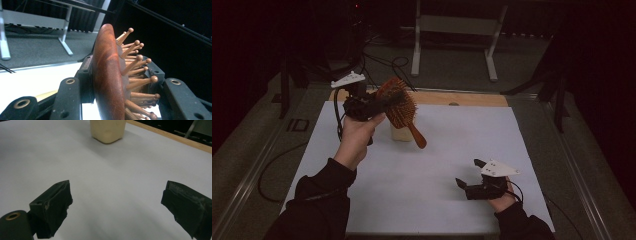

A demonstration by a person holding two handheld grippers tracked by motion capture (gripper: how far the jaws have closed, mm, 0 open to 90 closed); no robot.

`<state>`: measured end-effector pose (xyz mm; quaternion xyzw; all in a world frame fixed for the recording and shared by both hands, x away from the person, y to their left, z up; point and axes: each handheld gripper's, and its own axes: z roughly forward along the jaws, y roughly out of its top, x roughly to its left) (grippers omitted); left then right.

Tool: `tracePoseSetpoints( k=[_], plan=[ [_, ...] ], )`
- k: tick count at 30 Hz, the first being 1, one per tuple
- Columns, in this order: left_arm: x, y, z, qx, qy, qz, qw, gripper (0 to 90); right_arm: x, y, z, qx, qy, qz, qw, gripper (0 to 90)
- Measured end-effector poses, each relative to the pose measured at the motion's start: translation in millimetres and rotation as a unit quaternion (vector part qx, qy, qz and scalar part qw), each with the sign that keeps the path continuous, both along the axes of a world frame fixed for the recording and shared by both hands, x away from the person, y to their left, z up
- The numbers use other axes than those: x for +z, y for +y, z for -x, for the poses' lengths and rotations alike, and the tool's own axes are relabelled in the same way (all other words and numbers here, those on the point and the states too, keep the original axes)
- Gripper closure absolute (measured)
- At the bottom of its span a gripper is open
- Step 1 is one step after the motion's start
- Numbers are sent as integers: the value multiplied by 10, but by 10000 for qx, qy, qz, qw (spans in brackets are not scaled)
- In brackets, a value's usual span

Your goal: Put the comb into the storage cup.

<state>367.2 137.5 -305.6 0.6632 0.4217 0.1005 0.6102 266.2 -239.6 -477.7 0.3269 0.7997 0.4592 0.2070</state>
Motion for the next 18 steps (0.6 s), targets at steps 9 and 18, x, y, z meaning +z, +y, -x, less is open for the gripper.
tracePoseSetpoints(
  k=[9, 18],
  plan=[
    [159, 131, -131, 295, -103, 17, 9995, 548, 4, 1, 8, -23, -45, 9, 10000, 78],
    [236, 215, -288, 616, -162, -31, 9980, 548, 4, 3, 7, -26, -49, -14, 10000, 78]
  ],
)
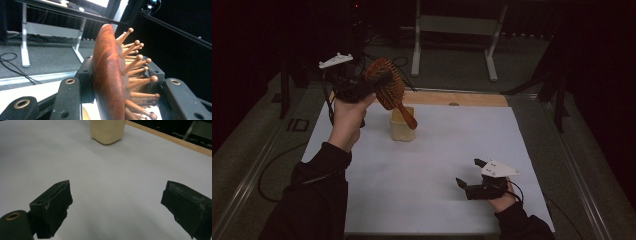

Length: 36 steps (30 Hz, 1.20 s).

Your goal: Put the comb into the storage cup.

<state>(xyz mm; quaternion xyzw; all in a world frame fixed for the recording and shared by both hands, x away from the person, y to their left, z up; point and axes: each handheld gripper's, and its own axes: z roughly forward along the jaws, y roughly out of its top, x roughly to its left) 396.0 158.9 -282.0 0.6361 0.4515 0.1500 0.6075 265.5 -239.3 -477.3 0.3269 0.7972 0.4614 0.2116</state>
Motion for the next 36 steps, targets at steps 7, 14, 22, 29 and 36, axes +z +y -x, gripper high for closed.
tracePoseSetpoints(
  k=[7, 14, 22, 29, 36],
  plan=[
    [-30, 61, -134, 267, 0, -6, 9996, 548, 2, -14, -4, 48, -54, 36, 10000, 78],
    [-69, 63, -243, 503, -50, -148, 9986, 547, 5, -8, 6, 19, -70, 25, 10000, 78],
    [-274, 36, -334, 701, -23, -131, 9975, 546, 11, -10, 21, 10, -166, 82, 9998, 78],
    [-465, 56, -426, 808, 116, -82, 9966, 546, 8, -1, 27, 40, -211, 109, 9997, 78],
    [-614, 22, -491, 798, 240, 0, 9965, 545, -7, 2, 23, 48, -175, 133, 9997, 78]
  ],
)
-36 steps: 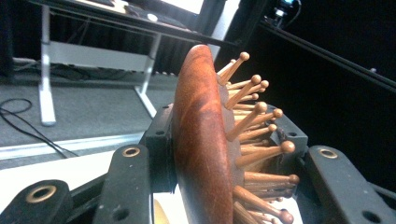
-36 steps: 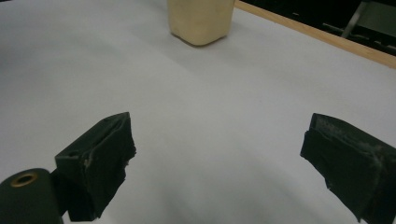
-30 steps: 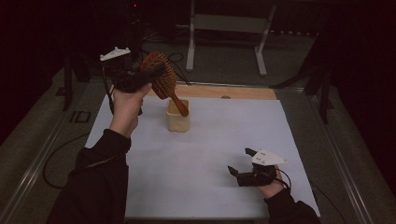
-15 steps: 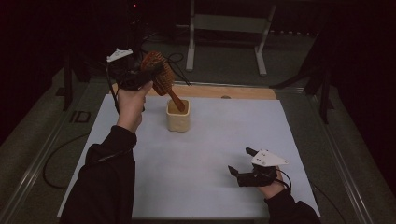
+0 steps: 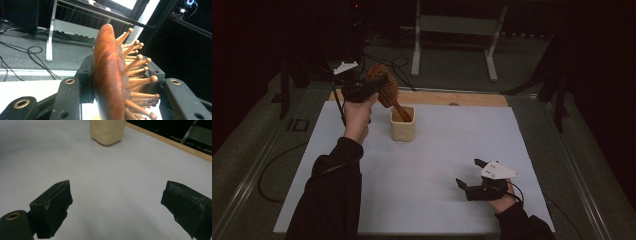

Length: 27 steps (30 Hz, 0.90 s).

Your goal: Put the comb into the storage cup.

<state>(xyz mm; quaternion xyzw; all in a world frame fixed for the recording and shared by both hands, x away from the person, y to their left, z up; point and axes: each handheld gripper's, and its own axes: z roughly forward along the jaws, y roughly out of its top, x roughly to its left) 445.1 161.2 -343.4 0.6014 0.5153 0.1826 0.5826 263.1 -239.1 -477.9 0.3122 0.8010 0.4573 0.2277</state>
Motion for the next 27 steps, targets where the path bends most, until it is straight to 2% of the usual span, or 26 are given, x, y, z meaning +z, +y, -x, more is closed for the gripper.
tracePoseSetpoints(
  k=[11, 19, 27],
  plan=[
    [-190, -53, -85, -33, 233, -64, 9997, 544, -6, -6, -6, 10, 57, -41, 10000, 78],
    [-293, -96, -124, -90, 401, -87, 9991, 543, -5, -16, -10, -8, 60, -55, 10000, 78],
    [-358, -113, -161, -162, 484, -110, 9986, 542, -2, -24, -13, -11, 48, -73, 10000, 78]
  ],
)
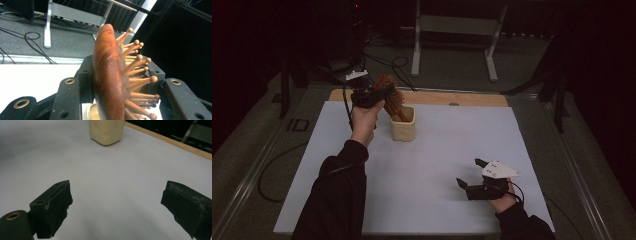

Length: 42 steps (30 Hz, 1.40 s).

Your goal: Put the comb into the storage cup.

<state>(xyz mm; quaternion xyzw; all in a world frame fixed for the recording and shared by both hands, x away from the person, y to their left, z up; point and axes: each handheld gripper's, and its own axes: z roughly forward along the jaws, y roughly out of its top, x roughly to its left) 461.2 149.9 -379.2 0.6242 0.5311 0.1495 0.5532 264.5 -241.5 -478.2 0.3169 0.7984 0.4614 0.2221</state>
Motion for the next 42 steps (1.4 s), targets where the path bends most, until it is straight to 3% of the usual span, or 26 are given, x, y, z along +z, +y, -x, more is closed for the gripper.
tracePoseSetpoints(
  k=[9, 12, 19, 24, 28, 30, 32, 36, 38, 42],
  plan=[
    [-149, -1, -61, -96, 197, -52, 9997, 536, 1, -4, 0, -8, -4, 0, 10000, 78],
    [-170, 26, -72, -110, 192, 24, 9998, 534, 2, -3, 1, -4, -13, 2, 10000, 78],
    [-174, 33, -98, -135, 254, -31, 9996, 488, 0, -3, 0, 0, 11, -7, 10000, 78],
    [-151, 41, -99, -234, 266, -129, 9993, 398, 0, -8, 1, 3, 0, -2, 10000, 78],
    [-116, 97, -73, -294, 220, -90, 9993, 276, 0, -11, 0, -18, 5, -2, 10000, 78],
    [-98, 131, -54, -441, 158, -57, 9989, 202, -1, -9, 0, -8, 1, -2, 10000, 78],
    [-74, 138, -27, -464, 105, -197, 9987, 197, -1, -4, 3, -6, -15, 10, 10000, 78],
    [-34, 162, 11, -591, 98, -205, 9980, 151, -6, -1, 0, -3, 1, 17, 10000, 78],
    [-22, 163, 23, -661, 146, -329, 9972, 100, -6, 3, 3, -19, 2, 9, 10000, 78],
    [0, 174, 77, -639, -36, -520, 9966, 41, -7, 0, 1, -15, 16, 17, 10000, 78]
  ],
)
